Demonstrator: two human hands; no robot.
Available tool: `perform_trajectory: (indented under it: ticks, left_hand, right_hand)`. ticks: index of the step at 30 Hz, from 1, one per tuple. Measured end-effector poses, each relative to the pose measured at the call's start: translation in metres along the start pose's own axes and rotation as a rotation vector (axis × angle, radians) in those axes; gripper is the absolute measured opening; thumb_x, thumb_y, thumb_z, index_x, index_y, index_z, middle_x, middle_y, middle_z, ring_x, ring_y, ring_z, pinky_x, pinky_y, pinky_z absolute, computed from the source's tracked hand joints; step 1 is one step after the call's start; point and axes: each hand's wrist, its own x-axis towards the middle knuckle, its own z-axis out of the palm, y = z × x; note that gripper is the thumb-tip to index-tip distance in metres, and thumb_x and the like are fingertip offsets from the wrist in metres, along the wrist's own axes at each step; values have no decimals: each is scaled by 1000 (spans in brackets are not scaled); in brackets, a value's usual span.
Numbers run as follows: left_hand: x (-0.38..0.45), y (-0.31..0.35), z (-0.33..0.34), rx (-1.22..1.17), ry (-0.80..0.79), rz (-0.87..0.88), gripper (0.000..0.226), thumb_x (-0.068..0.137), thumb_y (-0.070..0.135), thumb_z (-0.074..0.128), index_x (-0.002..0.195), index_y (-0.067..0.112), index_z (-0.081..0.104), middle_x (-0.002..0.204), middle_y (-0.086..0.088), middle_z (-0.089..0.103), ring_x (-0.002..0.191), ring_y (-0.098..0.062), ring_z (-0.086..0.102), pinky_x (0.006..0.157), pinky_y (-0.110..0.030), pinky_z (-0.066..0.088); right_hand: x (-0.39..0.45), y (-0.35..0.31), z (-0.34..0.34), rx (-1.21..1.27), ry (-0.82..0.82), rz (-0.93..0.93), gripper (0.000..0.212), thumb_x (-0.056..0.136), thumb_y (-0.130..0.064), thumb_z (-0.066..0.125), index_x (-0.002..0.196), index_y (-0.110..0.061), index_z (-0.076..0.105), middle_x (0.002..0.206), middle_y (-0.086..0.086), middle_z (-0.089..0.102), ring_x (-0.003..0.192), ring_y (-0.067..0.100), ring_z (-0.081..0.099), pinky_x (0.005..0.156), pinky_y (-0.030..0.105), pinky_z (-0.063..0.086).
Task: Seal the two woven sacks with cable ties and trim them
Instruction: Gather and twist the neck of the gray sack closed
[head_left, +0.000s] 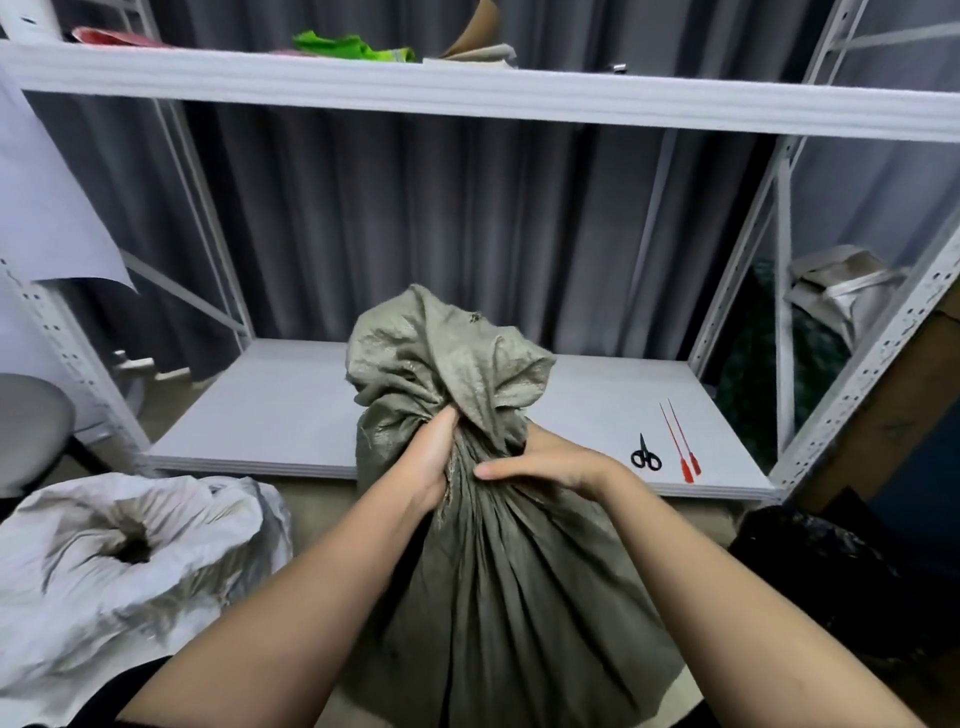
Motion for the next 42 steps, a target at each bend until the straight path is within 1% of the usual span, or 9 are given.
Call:
perform_trajectory:
  ticks: [3, 9, 12, 16, 25, 28, 33, 38, 42]
  left_hand:
    - [1, 6, 0, 125, 37, 78, 33, 93, 24, 48, 111, 2, 65, 114, -18, 67, 106, -28, 64, 98, -37, 48]
    - [3, 23, 10, 744, 4, 127, 25, 92, 34, 49, 95, 19, 69, 110, -4, 68, 112, -19, 58, 106, -31, 38]
    - [9, 35, 14, 1003, -150, 93, 51, 90, 49, 48, 126, 16, 60, 133, 2, 58, 122, -12, 52, 113, -31, 30]
    - [13, 35, -11, 856, -316, 7, 59, 74, 57, 61, 120, 21, 62, 124, 6, 64, 115, -9, 58, 107, -31, 37]
    - [5, -62, -38, 1567, -61, 211, 128, 52, 60, 74, 148, 9, 8, 151, -9, 23, 143, -23, 19, 120, -38, 12]
    - [19, -80, -31, 1500, 152, 243, 125, 47, 66, 52, 150, 14, 6, 153, -7, 24, 145, -18, 16, 121, -38, 3]
    - [30, -78, -13, 1049, 452, 426, 56, 77, 38, 43, 129, 20, 52, 134, -6, 57, 130, -21, 45, 114, -39, 25]
    - [42, -68, -29, 765, 349, 337, 52, 69, 31, 66, 117, 10, 62, 115, -4, 67, 113, -20, 59, 96, -26, 44]
    - [52, -57, -49, 775, 9, 214, 54, 75, 14, 76, 124, 6, 55, 121, 0, 61, 110, -8, 58, 92, -9, 43]
  right_hand:
    - [6, -8, 18, 85, 57, -139, 49, 77, -13, 77, 119, -25, 53, 108, -16, 61, 98, -10, 56, 87, 3, 42]
    - [12, -5, 43, 263, 127, -227, 48, 80, 0, 70, 122, -18, 53, 118, -4, 61, 110, 5, 56, 103, 20, 40]
    - [20, 0, 51, 393, 318, -211, 39, 82, 1, 64, 112, -22, 58, 118, -6, 60, 113, 8, 53, 105, 22, 37]
    - [28, 10, 47, 532, 446, -72, 20, 82, -11, 61, 99, -19, 67, 109, -3, 68, 108, 15, 62, 96, 26, 45]
    - [37, 3, 51, 889, 527, 30, 23, 81, -23, 73, 98, -7, 72, 100, 6, 73, 95, 19, 68, 99, 37, 49]
    - [40, -7, 57, 1049, 492, 72, 9, 85, -15, 68, 92, -9, 70, 90, 6, 72, 84, 19, 68, 95, 35, 52]
    - [48, -15, 51, 945, 397, 106, 32, 83, -14, 69, 112, 0, 67, 109, 11, 70, 98, 21, 66, 96, 30, 49]
    - [47, -17, 19, 487, 215, 143, 35, 84, -29, 68, 114, -10, 65, 106, 0, 68, 93, 11, 63, 88, 21, 48]
    - [51, -6, -8, 315, -9, 232, 42, 87, -43, 62, 117, -14, 64, 114, -1, 70, 98, 10, 65, 81, 21, 51]
